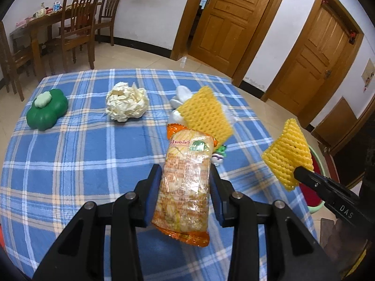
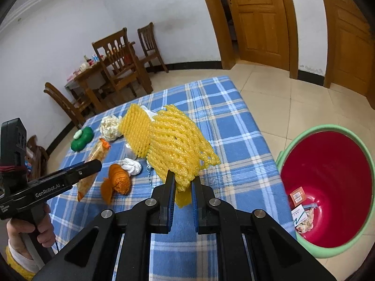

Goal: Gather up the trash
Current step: 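Carry the snack packet over the red bin with the left tool while the right tool carries the foam net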

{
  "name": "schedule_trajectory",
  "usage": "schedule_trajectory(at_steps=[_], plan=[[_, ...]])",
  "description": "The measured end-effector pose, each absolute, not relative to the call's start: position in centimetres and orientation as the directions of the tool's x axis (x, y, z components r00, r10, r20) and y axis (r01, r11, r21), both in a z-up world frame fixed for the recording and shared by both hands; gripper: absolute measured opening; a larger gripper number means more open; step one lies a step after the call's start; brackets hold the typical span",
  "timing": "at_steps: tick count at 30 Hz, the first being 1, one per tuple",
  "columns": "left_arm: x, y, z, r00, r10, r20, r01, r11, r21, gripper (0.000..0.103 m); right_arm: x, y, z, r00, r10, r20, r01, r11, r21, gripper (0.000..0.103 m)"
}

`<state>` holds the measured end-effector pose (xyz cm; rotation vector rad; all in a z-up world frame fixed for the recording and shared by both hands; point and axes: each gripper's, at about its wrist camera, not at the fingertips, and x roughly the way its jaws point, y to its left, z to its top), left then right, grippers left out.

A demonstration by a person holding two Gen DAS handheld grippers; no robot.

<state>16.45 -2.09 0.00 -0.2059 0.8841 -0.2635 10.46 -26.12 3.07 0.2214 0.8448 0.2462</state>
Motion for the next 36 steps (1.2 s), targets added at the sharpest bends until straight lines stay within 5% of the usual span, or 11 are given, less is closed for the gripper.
schedule_trajectory(at_steps=[36], plan=[[12.2, -8.9, 3.6, 0.595, -0.431, -0.678, 0.294, 0.902, -0.315, 0.040, 3.9, -32.8, 6.5, 0.768, 0.210, -0.605, -0.004, 0.946, 0.324, 0.012]])
